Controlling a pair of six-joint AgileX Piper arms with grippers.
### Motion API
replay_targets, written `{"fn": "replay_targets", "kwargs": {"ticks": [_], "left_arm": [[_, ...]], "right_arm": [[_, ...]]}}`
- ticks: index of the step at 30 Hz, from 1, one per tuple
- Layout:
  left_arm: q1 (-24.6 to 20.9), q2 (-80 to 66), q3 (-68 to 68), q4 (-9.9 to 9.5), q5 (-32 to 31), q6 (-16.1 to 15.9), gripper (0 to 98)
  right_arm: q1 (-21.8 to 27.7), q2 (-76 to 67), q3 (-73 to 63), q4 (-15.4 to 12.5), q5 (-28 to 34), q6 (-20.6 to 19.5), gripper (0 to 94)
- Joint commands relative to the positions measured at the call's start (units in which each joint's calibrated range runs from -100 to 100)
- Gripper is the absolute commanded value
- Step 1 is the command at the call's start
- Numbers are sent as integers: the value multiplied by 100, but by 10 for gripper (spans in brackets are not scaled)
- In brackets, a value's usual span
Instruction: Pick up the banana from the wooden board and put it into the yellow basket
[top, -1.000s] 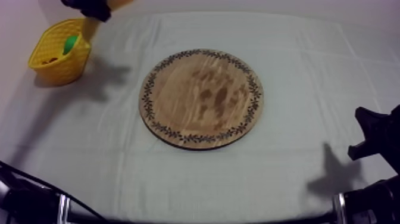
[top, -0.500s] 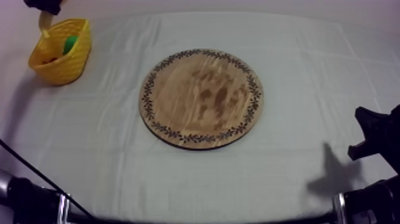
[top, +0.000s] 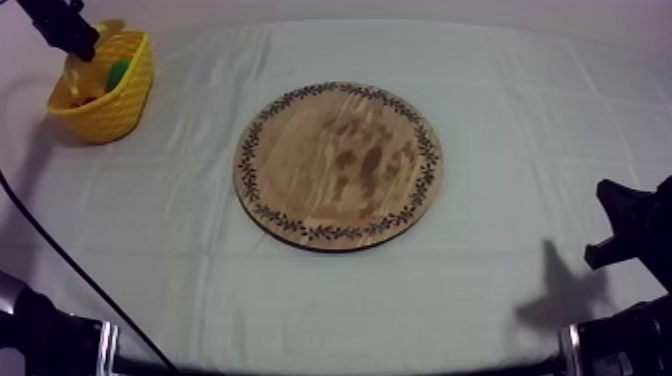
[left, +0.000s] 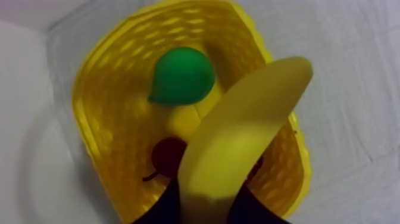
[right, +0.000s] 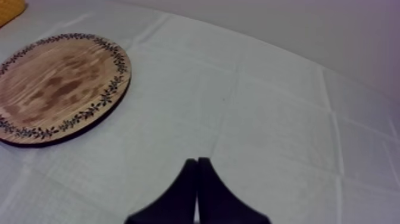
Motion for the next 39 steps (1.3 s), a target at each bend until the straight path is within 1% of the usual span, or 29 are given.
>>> {"fn": "replay_targets", "kwargs": {"ticks": [1,5,10,13,16,25,27,32,39], "left_arm": [[-1,30,24,3,-12,4,200],[-13,-45,119,9,-51,38,362],[-14,-458,383,16,-201,131,514],[-7,-806,566,17,-252,213,560],[17,-1215,783,18,-270,304,570],[300,-2834,1532,-12,-279,692,470],[389,-3199,1652,-18,-281,817,423],[590,-4081,2033,-35,-429,1146,263],[780,-5557,2958,-61,-1137,1571,110]], "right_arm": [[0,3,-3,0,-7,1,2],[0,3,-3,0,-7,1,2],[0,3,-3,0,-7,1,2],[0,3,-3,0,-7,1,2],[0,3,-3,0,-7,1,2],[0,3,-3,0,-7,1,2],[0,3,-3,0,-7,1,2],[0,3,-3,0,-7,1,2],[0,3,-3,0,-7,1,2]]}}
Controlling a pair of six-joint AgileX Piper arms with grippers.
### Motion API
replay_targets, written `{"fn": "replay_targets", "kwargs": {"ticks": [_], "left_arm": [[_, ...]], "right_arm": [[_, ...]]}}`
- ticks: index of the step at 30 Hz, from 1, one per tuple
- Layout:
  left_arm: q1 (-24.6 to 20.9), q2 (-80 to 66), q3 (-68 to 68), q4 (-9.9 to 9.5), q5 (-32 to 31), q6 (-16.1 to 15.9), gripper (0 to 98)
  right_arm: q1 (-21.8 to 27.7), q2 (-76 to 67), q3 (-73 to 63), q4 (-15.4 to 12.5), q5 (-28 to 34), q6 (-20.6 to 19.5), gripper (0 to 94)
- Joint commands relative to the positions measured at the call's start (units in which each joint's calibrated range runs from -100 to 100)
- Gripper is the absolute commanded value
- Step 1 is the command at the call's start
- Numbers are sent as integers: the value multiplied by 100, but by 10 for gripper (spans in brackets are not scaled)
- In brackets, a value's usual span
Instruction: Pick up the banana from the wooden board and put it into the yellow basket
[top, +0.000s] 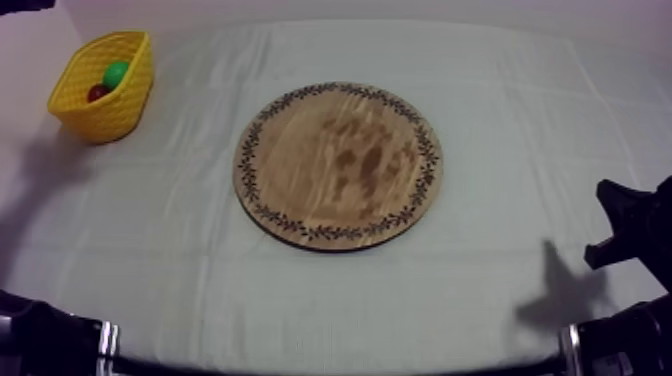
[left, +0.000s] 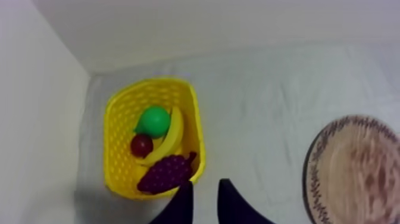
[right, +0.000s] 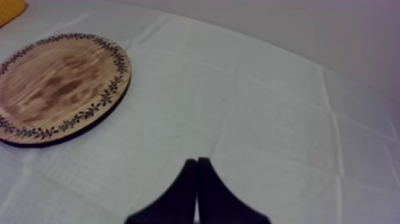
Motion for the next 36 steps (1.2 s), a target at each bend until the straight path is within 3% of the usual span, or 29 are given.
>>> {"fn": "replay_targets", "kwargs": {"ticks": [1,6,13,26,36], "left_arm": [[15,-807,418,-2,-267,161,85],[26,-1885,1523,89,-1002,229,20],[-10,-3279,3734,287,-2371,296,3],[78,-5488,7318,316,-4620,507,1],[78,-6571,8494,299,-5037,547,0]], "right_arm": [[0,3,-3,0,1,1,2],[0,3,-3,0,1,1,2],[0,3,-3,0,1,1,2],[0,3,-3,0,1,2,2],[0,3,-3,0,1,1,2]]}}
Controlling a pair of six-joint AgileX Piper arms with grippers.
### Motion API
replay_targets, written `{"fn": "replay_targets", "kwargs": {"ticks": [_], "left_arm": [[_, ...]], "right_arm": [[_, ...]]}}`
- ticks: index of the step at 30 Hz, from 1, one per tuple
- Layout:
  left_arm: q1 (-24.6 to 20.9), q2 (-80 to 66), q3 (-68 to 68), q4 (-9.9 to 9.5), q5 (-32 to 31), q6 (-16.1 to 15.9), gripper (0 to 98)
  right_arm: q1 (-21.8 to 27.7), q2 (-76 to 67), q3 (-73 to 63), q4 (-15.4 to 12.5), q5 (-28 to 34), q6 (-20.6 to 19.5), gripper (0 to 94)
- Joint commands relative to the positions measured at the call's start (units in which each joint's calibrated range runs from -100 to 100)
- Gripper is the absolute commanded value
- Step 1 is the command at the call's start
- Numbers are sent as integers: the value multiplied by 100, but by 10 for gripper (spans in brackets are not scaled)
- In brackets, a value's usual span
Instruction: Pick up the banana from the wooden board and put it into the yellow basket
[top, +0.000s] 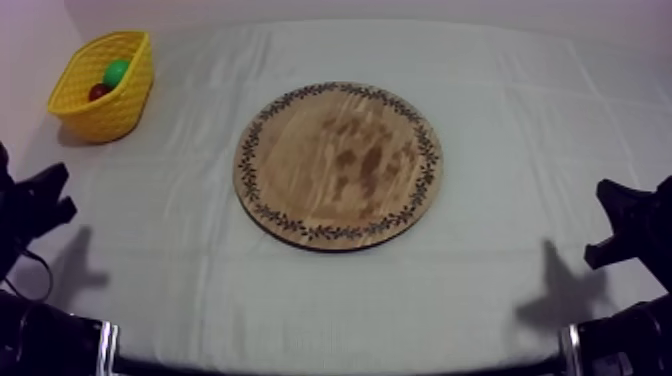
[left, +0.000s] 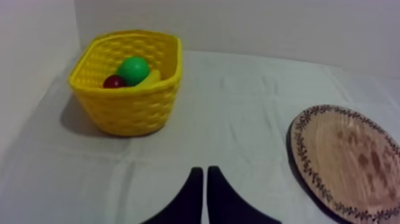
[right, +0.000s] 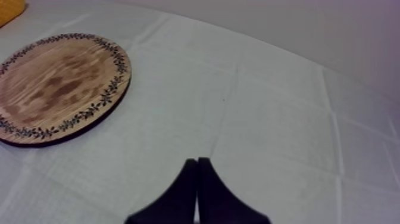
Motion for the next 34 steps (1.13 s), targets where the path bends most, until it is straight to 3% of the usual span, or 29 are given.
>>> {"fn": "replay_targets", "kwargs": {"ticks": [1,15,24,34], "left_arm": [[5,-202,268,-5,2,9,0],[56,-861,416,-112,419,-39,14],[136,-1094,417,-102,419,535,2],[126,-1211,417,-105,420,627,1]], "right_arm": [[0,3,-3,0,0,1,2],[0,3,-3,0,0,1,2],[0,3,-3,0,0,1,2],[0,3,-3,0,0,1,2]]}}
